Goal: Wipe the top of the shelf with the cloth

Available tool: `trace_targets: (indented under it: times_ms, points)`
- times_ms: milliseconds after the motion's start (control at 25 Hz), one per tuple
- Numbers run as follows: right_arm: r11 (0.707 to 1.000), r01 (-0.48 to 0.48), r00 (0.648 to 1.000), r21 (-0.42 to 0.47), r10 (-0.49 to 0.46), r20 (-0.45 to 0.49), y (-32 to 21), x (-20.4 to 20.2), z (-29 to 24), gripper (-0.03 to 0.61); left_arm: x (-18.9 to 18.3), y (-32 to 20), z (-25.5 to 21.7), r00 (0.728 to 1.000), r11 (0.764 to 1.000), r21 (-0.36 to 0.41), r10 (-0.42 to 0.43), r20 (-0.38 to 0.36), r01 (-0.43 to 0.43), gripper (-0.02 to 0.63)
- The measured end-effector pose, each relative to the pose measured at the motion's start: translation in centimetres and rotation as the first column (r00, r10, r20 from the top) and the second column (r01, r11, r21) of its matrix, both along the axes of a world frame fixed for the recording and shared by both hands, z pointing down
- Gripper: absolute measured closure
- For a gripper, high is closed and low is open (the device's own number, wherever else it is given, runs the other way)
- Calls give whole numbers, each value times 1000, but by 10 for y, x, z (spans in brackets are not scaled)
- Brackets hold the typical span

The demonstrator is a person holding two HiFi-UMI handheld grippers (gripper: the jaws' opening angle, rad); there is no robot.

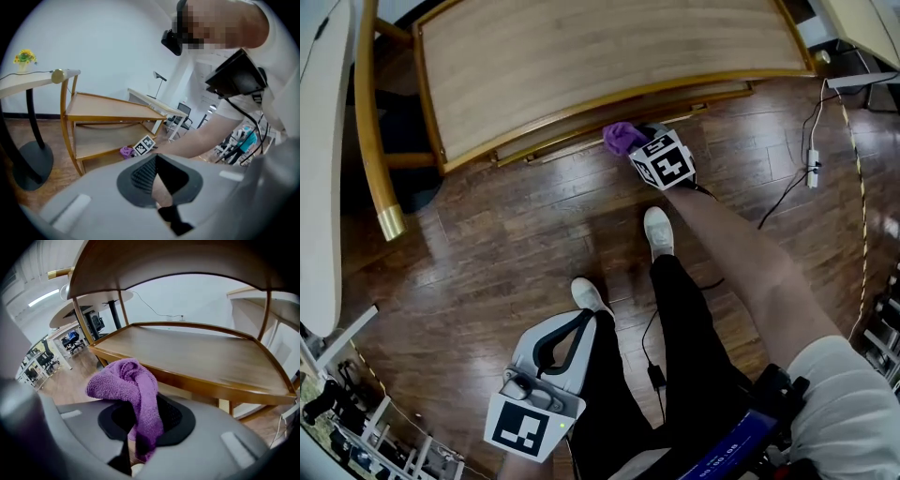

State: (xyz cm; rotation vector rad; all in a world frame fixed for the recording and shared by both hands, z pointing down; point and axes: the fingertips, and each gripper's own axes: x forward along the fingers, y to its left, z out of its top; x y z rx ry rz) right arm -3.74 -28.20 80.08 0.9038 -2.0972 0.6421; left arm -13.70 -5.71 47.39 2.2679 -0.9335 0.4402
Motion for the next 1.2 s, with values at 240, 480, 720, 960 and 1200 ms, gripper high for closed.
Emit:
trace_targets:
  times_ms: [240,480,720,960,1200]
  points:
    - [998,-66,997,-1,66,-31,-15,84,2,495,54,-20,2,998,998,-6,65,-4,-65,594]
    - [990,-140,987,1,140,-84,-31,177,4,495,98,-44,1,995,995,-10,104,-15,-104,594]
    - [979,-204,970,10,203,-134,-46,262,4,495,141,-63,2,988,988,-15,154,-15,-154,594]
    - [964,-264,948,25,264,-179,-57,326,3,495,168,-80,1,981,981,-14,192,-14,-192,594]
    - [945,-325,922,39,325,-210,-60,361,-3,495,172,-83,-1,981,981,-8,195,-12,-195,594]
